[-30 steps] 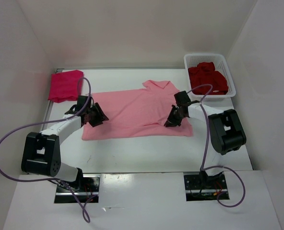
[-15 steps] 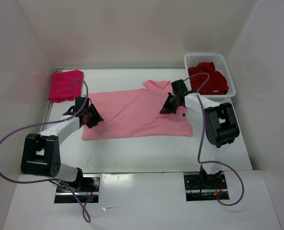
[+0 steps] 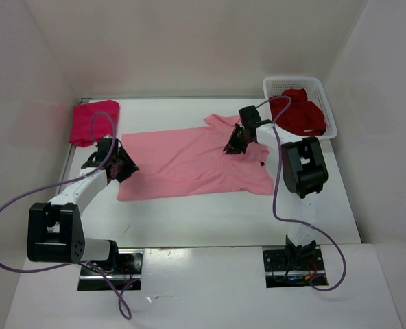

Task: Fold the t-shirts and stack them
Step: Fold the flattened tshirt in 1/3 of the way

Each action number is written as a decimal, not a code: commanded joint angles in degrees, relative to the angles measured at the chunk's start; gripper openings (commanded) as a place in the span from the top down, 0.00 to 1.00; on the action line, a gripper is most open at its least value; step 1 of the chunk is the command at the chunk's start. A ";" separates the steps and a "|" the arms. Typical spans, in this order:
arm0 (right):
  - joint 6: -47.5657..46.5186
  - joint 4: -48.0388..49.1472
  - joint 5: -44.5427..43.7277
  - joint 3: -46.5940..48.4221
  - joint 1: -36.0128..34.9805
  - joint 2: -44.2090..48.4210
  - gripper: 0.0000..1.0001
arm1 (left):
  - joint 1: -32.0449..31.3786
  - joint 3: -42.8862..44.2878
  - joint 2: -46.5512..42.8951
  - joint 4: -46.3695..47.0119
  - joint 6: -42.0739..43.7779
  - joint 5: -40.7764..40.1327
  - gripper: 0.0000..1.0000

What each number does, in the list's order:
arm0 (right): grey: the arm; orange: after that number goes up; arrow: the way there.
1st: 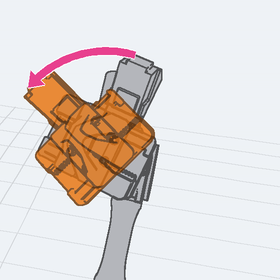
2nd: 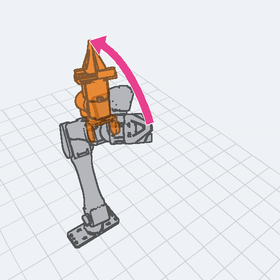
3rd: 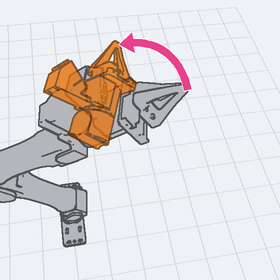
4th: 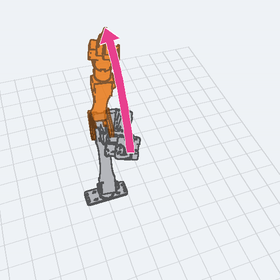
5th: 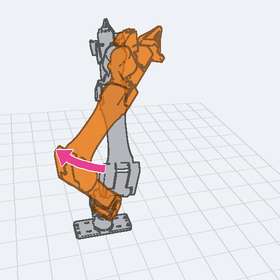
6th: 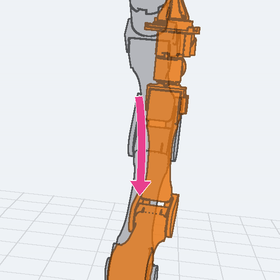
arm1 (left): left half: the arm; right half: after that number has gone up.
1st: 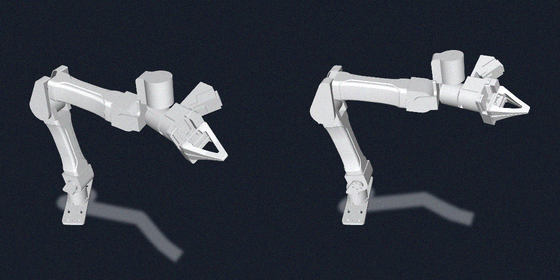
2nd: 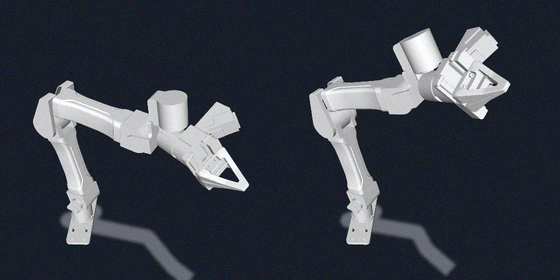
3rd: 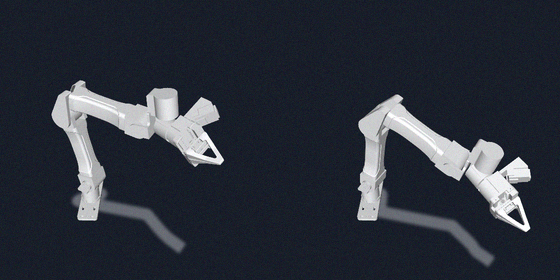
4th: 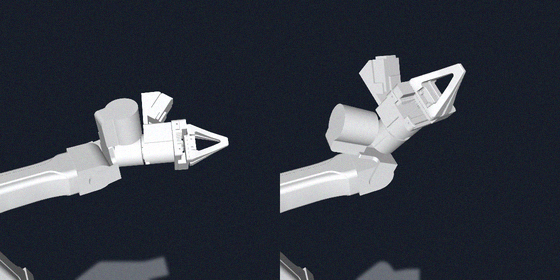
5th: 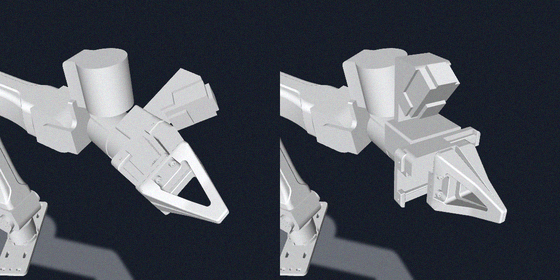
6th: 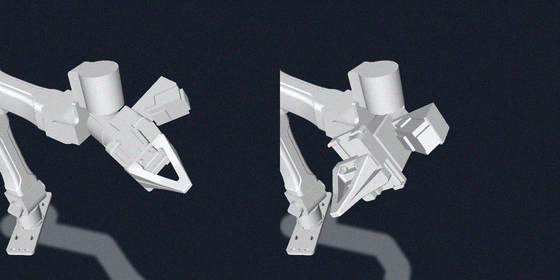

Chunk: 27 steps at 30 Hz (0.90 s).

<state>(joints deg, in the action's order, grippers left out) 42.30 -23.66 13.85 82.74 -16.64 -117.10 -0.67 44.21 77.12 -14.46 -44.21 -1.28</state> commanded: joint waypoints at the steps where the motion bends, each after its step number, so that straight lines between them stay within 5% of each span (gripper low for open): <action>1: -1.17 -0.07 -1.19 4.10 -0.14 -2.16 0.71 | 0.40 -0.44 -2.33 -0.74 -0.97 -1.01 0.48; 6: -1.17 -0.07 0.82 5.94 -0.14 -1.12 0.63 | 1.46 2.46 -2.85 -2.06 0.25 -1.53 0.48; 9: -2.57 -1.56 -0.39 5.51 -0.14 2.65 0.44 | 1.46 6.14 -2.85 -2.59 2.36 1.52 0.48; 13: -3.28 -1.56 -3.73 -2.82 -0.14 10.82 0.42 | -1.34 6.25 -2.24 -3.12 3.60 3.12 0.48; 18: 1.01 1.85 -4.88 -19.59 -0.14 20.67 0.95 | -12.85 4.93 1.79 -2.59 1.23 5.06 0.62; 24: 4.01 3.09 -8.39 -29.82 -0.14 21.30 1.00 | -17.35 4.40 7.52 1.71 -1.15 7.96 0.70; 27: 4.72 3.62 -10.41 -31.32 0.38 20.68 1.00 | -12.37 -0.51 8.31 5.13 -3.51 10.50 0.72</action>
<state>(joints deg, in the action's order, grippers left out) 45.74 -22.59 7.97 52.03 -16.43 -96.57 -17.21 46.81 85.17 -13.02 -44.93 6.48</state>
